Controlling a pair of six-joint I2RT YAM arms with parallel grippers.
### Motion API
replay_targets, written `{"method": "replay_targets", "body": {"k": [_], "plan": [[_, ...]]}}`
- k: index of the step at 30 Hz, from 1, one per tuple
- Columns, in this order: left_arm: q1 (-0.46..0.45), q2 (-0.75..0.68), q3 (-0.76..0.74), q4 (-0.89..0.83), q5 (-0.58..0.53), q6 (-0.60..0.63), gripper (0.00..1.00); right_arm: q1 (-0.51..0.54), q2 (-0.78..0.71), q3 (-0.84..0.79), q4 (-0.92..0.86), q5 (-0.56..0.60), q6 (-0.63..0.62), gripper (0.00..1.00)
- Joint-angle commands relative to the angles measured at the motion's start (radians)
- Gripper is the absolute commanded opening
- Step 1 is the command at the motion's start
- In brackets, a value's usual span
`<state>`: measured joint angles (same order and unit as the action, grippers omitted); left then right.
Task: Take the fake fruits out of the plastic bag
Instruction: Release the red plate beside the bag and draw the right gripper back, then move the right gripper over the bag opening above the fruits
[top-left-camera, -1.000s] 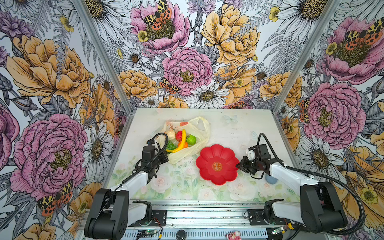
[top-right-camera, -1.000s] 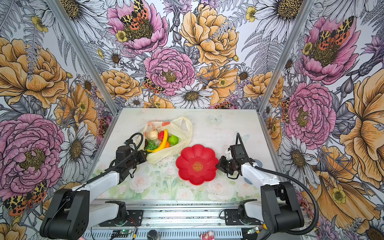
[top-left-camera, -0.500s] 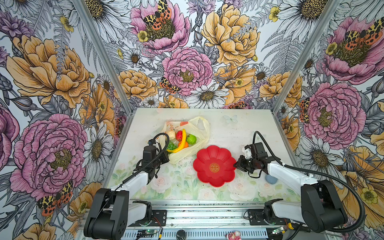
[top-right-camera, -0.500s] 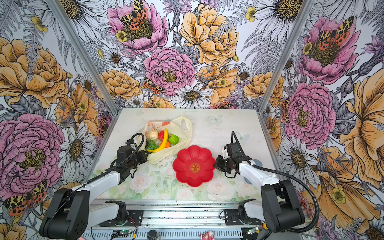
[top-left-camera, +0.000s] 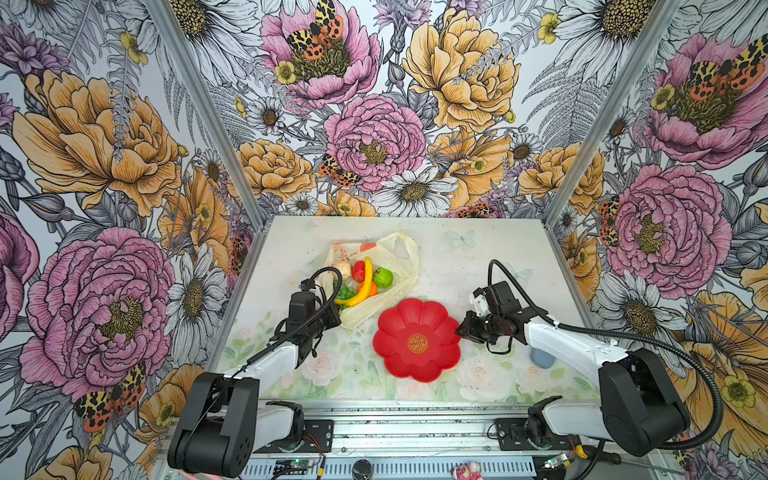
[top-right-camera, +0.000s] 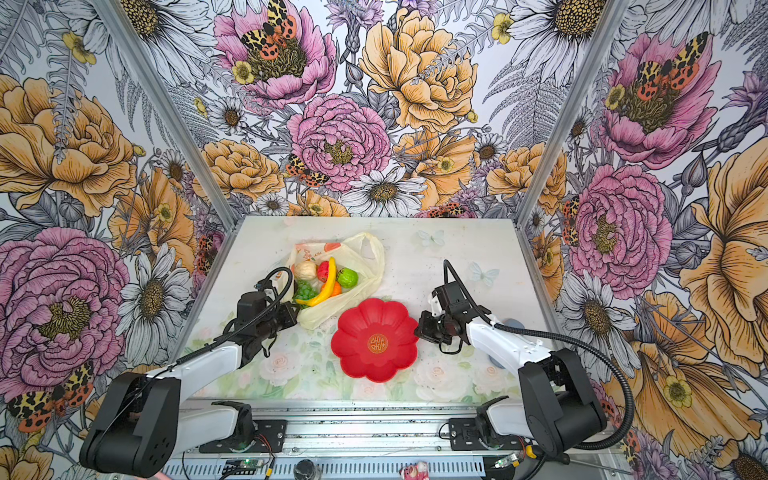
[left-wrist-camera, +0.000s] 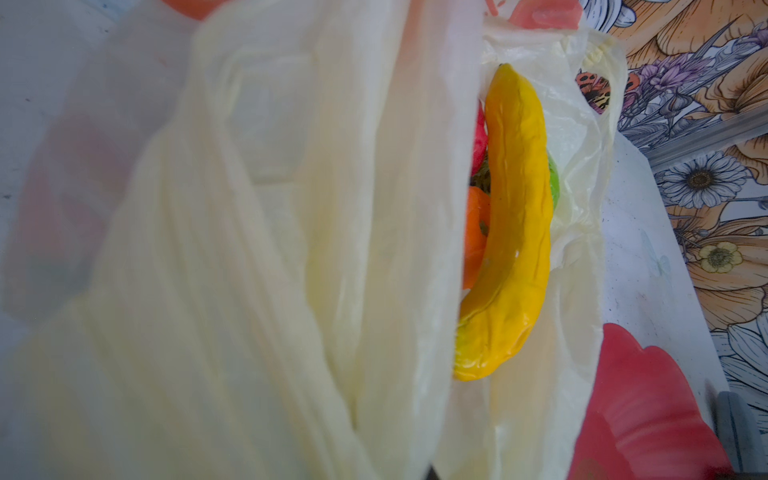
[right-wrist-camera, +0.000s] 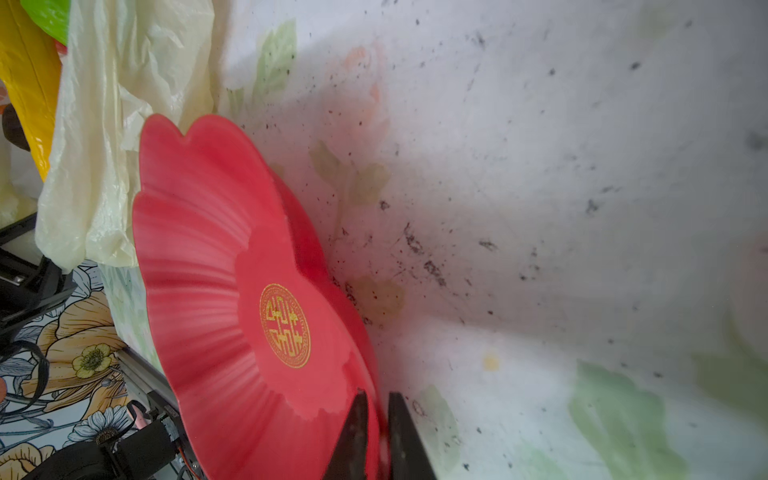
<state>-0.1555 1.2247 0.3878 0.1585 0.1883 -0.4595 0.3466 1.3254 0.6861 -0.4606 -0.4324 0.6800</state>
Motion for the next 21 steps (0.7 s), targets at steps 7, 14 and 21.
{"method": "replay_targets", "body": {"k": [7, 14, 21], "plan": [[-0.022, 0.010, 0.030, 0.013, -0.008, 0.036, 0.11, 0.004, -0.022, 0.095, -0.077, 0.192, -0.039, 0.37], [-0.032, 0.083, 0.077, 0.050, -0.023, 0.033, 0.09, 0.005, -0.093, 0.198, -0.082, 0.305, -0.022, 0.43], [-0.095, 0.268, 0.270, 0.073, -0.018, 0.049, 0.08, 0.013, -0.023, 0.325, -0.081, 0.338, -0.033, 0.44]]}}
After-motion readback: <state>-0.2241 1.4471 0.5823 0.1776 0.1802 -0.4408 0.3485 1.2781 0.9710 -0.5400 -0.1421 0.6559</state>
